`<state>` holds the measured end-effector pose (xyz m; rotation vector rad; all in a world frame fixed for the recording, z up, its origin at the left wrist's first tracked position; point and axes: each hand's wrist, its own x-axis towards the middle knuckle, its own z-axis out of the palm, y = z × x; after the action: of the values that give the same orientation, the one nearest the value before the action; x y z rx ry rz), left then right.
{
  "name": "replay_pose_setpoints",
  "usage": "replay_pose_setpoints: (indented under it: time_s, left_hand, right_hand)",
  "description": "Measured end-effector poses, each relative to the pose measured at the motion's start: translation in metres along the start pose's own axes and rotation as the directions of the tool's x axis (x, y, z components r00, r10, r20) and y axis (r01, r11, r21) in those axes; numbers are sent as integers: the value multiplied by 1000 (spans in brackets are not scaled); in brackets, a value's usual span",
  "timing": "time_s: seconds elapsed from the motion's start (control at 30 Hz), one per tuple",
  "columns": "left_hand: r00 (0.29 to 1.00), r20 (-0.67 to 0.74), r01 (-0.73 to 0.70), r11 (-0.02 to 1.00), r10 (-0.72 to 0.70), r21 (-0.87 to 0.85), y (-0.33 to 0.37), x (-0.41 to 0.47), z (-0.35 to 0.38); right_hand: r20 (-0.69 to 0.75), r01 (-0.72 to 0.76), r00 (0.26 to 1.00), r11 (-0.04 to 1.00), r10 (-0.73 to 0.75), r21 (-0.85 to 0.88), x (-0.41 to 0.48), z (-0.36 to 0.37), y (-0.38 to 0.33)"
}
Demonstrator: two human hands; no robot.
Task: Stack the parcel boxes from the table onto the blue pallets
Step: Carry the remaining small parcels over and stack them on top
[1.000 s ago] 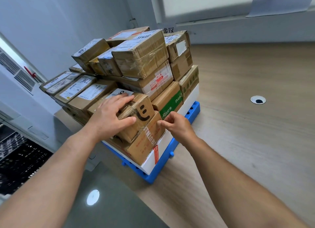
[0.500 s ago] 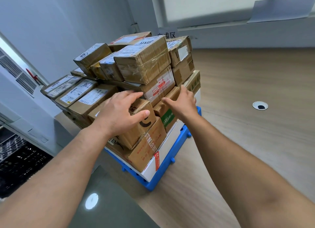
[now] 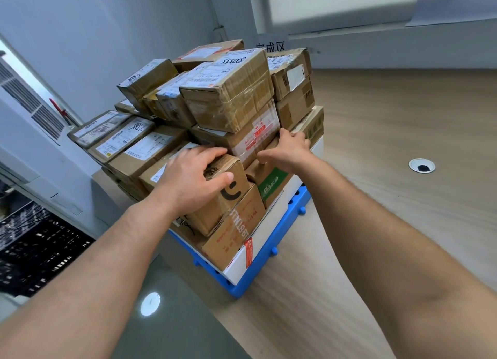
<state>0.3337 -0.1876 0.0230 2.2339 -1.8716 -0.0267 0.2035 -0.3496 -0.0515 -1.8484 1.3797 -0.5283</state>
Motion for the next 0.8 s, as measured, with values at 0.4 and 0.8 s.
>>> replay_pose_setpoints:
  time_s: [0.4, 0.8]
  left_hand:
    - [997, -65, 25, 999, -28, -40, 1, 0, -1]
    - [998, -18, 67, 997, -68, -26, 1, 4, 0]
  right_hand:
    - [56, 81, 995, 996, -82, 31, 4, -14, 15]
    - [-111, -133, 976, 918, 187, 373, 82, -44, 71]
